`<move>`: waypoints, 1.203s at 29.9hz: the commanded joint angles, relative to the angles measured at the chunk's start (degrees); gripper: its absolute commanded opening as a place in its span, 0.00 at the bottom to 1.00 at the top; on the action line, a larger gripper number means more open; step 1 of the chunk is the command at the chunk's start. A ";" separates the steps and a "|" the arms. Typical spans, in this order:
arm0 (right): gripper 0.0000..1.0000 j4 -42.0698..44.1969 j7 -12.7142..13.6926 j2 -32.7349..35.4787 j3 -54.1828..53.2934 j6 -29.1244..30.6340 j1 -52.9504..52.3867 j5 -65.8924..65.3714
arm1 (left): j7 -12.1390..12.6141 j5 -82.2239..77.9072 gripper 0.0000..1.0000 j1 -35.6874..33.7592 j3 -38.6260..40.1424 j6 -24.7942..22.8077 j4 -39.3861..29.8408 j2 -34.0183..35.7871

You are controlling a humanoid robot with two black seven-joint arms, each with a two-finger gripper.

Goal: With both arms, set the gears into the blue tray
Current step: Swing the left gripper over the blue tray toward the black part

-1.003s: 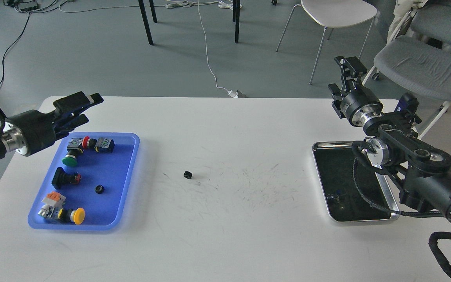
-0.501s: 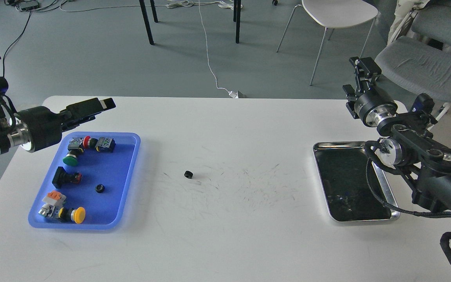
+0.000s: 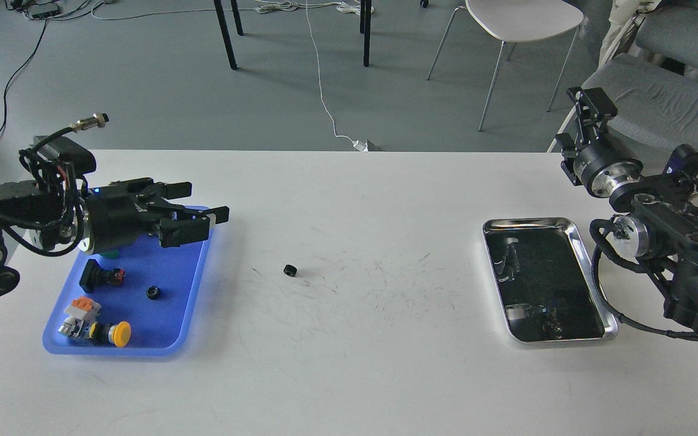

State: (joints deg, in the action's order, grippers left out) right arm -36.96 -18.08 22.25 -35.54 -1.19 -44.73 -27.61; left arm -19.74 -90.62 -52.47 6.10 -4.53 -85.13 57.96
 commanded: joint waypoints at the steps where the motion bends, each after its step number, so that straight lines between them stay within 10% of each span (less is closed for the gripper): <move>1: 0.95 0.14 -0.47 0.16 0.03 -0.22 0.08 -0.07 | 0.05 -2.89 0.98 0.00 0.22 0.05 0.04 -1.79; 19: 0.95 0.66 -0.38 0.16 -0.15 -0.92 0.35 -0.16 | -0.39 -8.08 0.90 3.34 -0.22 0.83 10.59 -19.19; 36: 0.95 0.58 -0.38 -0.01 -0.06 -2.76 0.35 -0.16 | -8.11 -7.90 0.90 6.77 -0.83 4.17 22.19 -27.89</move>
State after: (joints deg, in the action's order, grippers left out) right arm -36.30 -18.52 22.26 -35.60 -3.70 -44.38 -27.77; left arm -24.98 -98.44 -46.28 5.37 -1.57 -65.48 31.40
